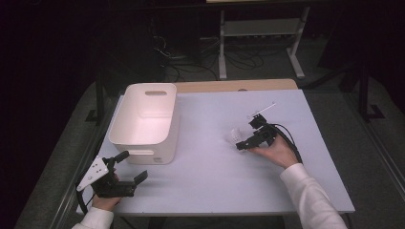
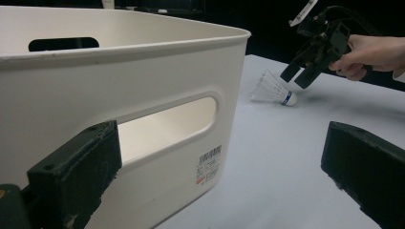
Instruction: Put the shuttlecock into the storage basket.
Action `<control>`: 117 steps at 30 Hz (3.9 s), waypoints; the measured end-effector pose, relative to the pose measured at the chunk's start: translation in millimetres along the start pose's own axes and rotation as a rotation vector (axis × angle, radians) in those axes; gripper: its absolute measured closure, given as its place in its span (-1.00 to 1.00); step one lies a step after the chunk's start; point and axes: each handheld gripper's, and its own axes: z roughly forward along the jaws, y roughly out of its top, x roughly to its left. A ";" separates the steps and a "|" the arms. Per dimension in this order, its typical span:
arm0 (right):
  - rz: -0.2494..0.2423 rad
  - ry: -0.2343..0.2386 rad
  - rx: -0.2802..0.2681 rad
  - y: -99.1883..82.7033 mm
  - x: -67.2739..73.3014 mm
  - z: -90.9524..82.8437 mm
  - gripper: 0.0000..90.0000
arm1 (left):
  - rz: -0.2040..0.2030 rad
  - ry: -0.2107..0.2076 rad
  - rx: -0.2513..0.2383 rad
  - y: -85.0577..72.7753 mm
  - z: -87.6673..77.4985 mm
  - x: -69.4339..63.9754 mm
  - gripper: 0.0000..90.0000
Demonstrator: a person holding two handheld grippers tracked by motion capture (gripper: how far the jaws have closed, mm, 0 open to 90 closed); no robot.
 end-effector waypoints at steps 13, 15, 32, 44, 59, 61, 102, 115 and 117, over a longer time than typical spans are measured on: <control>0.024 0.054 0.019 0.0 0.0 5.2 -0.71 | -0.001 -0.001 -0.001 0.1 -0.2 -0.2 -1.00; 0.038 0.063 0.028 -0.3 -0.1 5.9 -0.61 | 0.001 0.000 0.001 0.2 -0.6 -0.2 -1.00; 0.007 0.065 0.035 -1.0 4.7 7.2 0.12 | -0.001 -0.003 -0.008 0.2 -0.5 -0.5 -1.00; -0.006 0.053 0.063 -1.3 6.9 8.7 0.43 | -0.001 -0.007 -0.004 0.1 -0.6 -0.7 -1.00; -0.006 0.060 0.045 1.3 8.2 -6.2 0.44 | 0.005 -0.006 0.005 0.2 -1.0 -0.4 -1.00; -0.006 0.069 0.034 1.7 7.6 -9.8 0.44 | 0.004 -0.006 0.005 0.2 -0.9 -0.5 -1.00; -0.061 0.103 -0.048 32.7 35.6 -43.7 0.44 | -0.005 -0.010 -0.004 0.1 -0.4 -0.9 -1.00; -0.078 0.102 -0.062 43.7 43.8 -48.3 0.44 | -0.004 -0.010 -0.004 0.1 -0.3 -0.6 -1.00; -0.073 0.106 -0.073 45.4 44.6 -48.7 0.44 | 0.002 -0.009 0.003 0.2 -0.7 -0.2 -1.00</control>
